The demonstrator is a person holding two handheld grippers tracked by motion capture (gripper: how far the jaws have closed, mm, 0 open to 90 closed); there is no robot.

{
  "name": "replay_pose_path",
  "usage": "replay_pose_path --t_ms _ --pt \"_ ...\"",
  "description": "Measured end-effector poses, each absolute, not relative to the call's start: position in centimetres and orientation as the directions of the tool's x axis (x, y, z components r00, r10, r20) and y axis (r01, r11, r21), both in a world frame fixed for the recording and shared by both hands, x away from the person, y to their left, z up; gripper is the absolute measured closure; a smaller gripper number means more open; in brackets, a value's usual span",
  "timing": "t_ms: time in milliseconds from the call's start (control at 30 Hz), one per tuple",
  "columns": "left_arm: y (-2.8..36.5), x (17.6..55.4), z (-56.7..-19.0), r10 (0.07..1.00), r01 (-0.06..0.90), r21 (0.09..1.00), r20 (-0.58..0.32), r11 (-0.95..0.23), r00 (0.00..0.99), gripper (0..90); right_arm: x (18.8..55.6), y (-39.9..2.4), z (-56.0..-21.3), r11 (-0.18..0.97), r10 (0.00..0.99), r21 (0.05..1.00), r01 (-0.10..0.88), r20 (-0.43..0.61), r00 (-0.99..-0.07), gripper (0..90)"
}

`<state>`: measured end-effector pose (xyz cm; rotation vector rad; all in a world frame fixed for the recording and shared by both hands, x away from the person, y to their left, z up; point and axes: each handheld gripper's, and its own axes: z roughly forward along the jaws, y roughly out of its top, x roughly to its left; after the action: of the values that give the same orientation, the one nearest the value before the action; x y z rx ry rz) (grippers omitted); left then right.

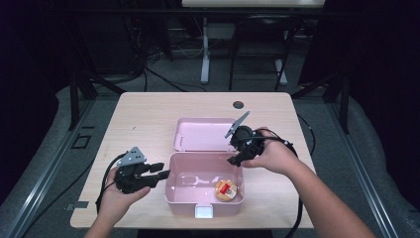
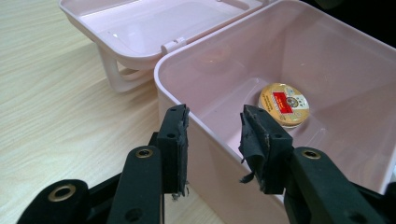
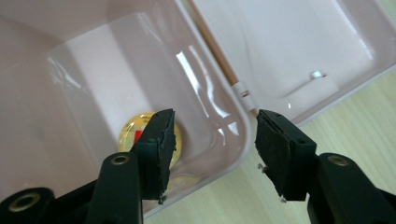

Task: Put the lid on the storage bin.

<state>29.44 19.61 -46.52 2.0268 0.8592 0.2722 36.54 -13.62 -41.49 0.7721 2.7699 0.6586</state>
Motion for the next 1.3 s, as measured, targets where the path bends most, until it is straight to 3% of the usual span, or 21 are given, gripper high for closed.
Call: replay_pose_path --t_ms 667,1300 --pt "19.2 29.3 -46.9 0.651 0.483 0.794 -0.150 -0.369 0.744 70.8 39.2 -15.6 -41.8 0.609 0.685 0.530 0.591 0.025 -0.728 51.2" --pt "19.2 29.5 -47.2 0.657 0.484 0.791 -0.143 -0.374 0.741 70.5 41.3 -16.5 -43.2 0.482 0.783 0.575 0.661 0.055 -0.619 49.8"
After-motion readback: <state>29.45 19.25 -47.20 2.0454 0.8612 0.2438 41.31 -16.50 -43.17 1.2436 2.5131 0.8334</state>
